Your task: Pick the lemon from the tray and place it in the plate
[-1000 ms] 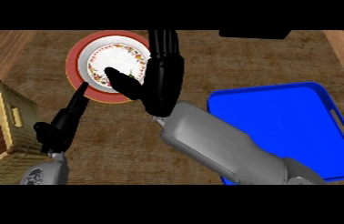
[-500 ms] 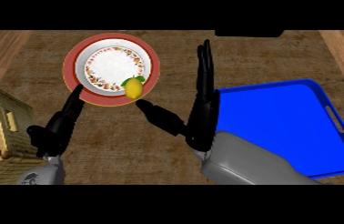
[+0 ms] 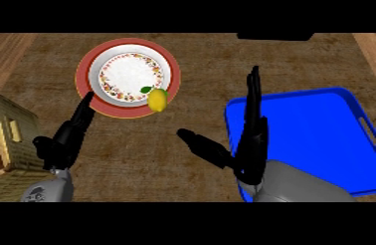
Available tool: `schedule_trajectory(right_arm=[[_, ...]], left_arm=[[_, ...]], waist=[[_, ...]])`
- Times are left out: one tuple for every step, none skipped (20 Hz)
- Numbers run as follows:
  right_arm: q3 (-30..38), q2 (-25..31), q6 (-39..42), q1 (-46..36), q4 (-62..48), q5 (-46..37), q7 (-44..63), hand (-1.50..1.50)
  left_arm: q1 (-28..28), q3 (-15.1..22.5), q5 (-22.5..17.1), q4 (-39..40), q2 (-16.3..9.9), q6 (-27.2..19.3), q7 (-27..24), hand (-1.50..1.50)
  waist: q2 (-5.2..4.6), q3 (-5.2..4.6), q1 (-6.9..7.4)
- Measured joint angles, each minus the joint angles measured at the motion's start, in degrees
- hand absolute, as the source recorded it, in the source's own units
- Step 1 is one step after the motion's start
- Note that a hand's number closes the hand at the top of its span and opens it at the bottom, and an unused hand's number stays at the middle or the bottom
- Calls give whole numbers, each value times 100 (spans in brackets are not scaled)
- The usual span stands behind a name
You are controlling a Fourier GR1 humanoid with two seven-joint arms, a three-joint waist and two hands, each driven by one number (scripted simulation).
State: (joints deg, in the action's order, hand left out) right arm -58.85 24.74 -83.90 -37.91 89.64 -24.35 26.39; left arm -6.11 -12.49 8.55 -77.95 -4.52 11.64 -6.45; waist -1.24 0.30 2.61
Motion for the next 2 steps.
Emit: schedule_trajectory(right_arm=[[-3, 31, -6, 17, -28, 70, -71, -150], [-15, 62, -12, 32, -34, 136, -156, -150]], left_arm=[[0, -12, -33, -39, -23, 32, 31, 0], [-11, -17, -40, -28, -36, 39, 21, 0]], waist=[[-4, 2, 23], [-6, 3, 28]])
